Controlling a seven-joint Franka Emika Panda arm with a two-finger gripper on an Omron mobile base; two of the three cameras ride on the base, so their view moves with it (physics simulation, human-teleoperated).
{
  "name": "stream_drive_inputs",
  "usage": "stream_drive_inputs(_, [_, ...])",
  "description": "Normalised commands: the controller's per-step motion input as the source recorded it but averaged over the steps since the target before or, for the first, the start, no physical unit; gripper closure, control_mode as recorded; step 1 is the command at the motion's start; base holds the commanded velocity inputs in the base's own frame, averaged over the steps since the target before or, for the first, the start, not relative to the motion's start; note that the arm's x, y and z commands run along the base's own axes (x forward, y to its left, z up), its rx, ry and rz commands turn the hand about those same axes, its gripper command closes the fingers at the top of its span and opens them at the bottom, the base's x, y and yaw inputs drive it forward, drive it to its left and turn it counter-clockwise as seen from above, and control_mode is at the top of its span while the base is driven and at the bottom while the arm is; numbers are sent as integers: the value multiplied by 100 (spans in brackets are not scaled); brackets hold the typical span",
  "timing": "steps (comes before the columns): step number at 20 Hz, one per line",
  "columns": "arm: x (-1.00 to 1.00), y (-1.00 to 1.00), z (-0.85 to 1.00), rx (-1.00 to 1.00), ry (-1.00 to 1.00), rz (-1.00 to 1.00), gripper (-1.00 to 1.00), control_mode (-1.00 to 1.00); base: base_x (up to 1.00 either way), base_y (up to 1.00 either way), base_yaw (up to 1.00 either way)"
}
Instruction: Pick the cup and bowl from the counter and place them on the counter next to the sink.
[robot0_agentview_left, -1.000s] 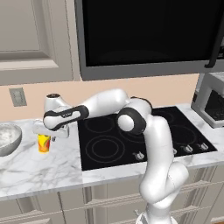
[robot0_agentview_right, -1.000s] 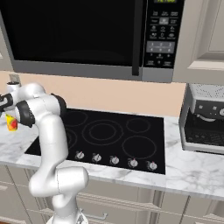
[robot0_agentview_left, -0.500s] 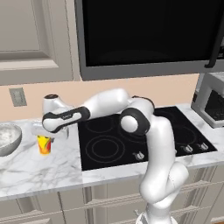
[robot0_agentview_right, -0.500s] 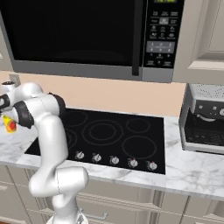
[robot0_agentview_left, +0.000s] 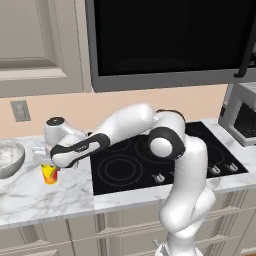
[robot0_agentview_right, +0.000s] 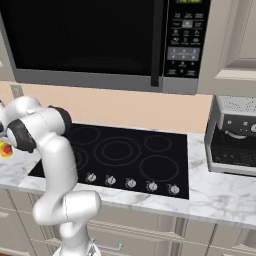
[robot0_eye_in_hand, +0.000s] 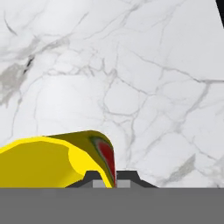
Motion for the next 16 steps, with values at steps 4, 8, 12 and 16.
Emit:
stream_drive_inputs(4, [-54, -27, 5, 0, -14, -2, 100, -100, 0, 0, 0])
stream_drive_inputs(8, [-34, -47, 54, 1, -7, -4, 100, -100, 0, 0, 0])
stream_drive_inputs(12, [-23, -55, 82, 3, 0, -7, 100, -100, 0, 0, 0])
stream_drive_inputs(16, [-40, -56, 86, 3, 0, -7, 100, -100, 0, 0, 0])
